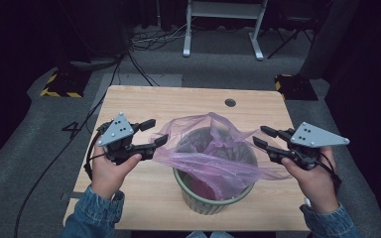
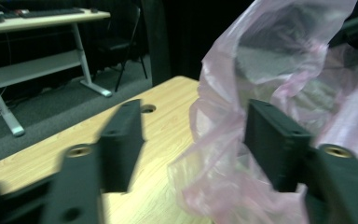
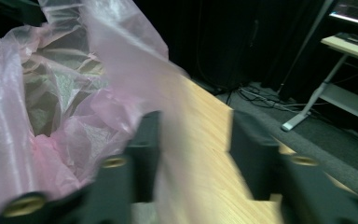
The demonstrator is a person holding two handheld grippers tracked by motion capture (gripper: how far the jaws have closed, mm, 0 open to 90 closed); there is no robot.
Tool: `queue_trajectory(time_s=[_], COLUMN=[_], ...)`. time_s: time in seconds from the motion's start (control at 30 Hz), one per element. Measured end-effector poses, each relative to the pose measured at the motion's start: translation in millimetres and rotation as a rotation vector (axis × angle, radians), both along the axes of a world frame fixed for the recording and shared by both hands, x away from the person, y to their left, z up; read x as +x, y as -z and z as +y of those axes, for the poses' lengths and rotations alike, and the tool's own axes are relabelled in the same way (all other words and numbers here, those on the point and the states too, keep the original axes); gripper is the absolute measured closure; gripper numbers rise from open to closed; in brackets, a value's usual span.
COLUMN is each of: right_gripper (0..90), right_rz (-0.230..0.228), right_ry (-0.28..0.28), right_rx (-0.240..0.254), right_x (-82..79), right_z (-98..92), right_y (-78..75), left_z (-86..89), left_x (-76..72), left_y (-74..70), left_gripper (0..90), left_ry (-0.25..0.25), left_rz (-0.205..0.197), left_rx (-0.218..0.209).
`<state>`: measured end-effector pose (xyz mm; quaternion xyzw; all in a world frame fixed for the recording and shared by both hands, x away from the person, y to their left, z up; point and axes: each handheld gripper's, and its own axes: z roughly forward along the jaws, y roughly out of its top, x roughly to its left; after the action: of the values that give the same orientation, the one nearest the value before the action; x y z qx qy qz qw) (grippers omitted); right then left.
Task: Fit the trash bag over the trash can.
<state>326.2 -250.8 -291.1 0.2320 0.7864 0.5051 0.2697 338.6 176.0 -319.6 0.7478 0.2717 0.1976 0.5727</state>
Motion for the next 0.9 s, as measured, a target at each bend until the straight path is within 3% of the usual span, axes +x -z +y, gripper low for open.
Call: queue_trajectory(time_s=[0.07, 0.2, 0.5, 0.73, 0.9], right_gripper=[78.0, 87.3, 89.8, 89.3, 89.9], right_rz=[0.017, 0.049, 0.129, 0.179, 0.213], right_ry=[-0.012, -0.008, 0.055, 0.067, 0.078], right_rx=[-0.009, -0.012, -0.033, -0.041, -0.06], right_x=[5.4, 17.3, 48.4, 59.4, 63.1], right_z=[3.0, 4.2, 0.4, -1.9, -3.6], right_y=[1.2, 6.2, 30.9, 48.3, 60.6], left_z=[-1.2, -1.3, -0.2, -0.3, -3.4], left_x=[5.6, 16.4, 34.9, 44.6, 45.3], left_y=[2.9, 11.4, 29.2, 47.4, 58.9], left_gripper=[61.9, 87.9, 90.0, 90.0, 90.0], left_ry=[0.01, 0.015, -0.025, -0.034, -0.026], left_rz=[0.019, 0.059, 0.103, 0.14, 0.178], left_rx=[0.012, 0.04, 0.085, 0.116, 0.174])
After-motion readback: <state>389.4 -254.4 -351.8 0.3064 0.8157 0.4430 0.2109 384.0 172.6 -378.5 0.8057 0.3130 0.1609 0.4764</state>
